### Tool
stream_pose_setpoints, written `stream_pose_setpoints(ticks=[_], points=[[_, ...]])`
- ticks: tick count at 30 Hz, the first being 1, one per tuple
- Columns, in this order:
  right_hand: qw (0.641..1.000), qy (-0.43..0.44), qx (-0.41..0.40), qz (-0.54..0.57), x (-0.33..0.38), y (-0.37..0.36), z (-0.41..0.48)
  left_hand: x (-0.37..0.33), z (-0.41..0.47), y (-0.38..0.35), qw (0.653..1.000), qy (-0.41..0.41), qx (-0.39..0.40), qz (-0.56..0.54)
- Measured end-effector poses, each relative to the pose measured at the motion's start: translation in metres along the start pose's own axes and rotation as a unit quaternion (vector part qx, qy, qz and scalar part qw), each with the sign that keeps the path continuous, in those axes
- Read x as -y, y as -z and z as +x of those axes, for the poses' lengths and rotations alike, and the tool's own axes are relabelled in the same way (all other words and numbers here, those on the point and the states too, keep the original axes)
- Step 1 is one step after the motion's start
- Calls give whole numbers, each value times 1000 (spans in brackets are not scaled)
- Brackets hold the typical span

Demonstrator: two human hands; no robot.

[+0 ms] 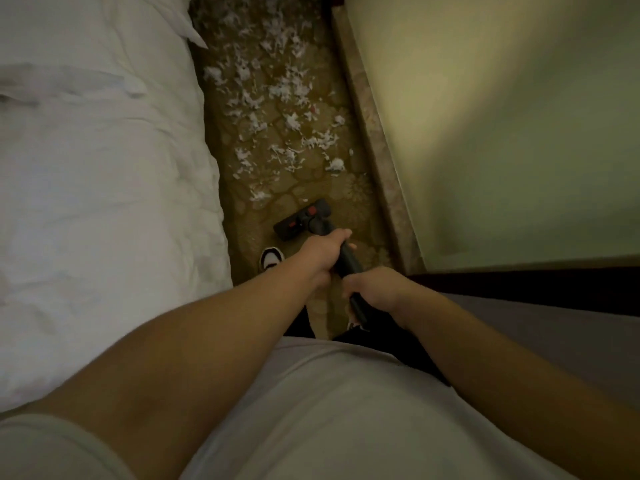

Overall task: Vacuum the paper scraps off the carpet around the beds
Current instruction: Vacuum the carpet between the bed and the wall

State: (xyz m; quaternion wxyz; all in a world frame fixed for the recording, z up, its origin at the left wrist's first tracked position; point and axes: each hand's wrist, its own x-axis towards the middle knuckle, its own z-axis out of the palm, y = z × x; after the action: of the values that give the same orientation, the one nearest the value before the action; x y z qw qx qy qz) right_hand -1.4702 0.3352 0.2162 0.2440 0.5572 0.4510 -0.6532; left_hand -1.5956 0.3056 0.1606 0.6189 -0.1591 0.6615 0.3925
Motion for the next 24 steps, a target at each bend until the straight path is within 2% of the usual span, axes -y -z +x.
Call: stream_pose_setpoints(ticks=[10,15,24], points=[[1000,-4,17,-12,159,-75,64,-141,51,117,1000,9,-24,1],[999,7,39,7,238,-114,90,-209,72,169,999,-12,-41,21],[999,12,19,27,307,-156,122,-269,102,226,998,-49,-38,23]])
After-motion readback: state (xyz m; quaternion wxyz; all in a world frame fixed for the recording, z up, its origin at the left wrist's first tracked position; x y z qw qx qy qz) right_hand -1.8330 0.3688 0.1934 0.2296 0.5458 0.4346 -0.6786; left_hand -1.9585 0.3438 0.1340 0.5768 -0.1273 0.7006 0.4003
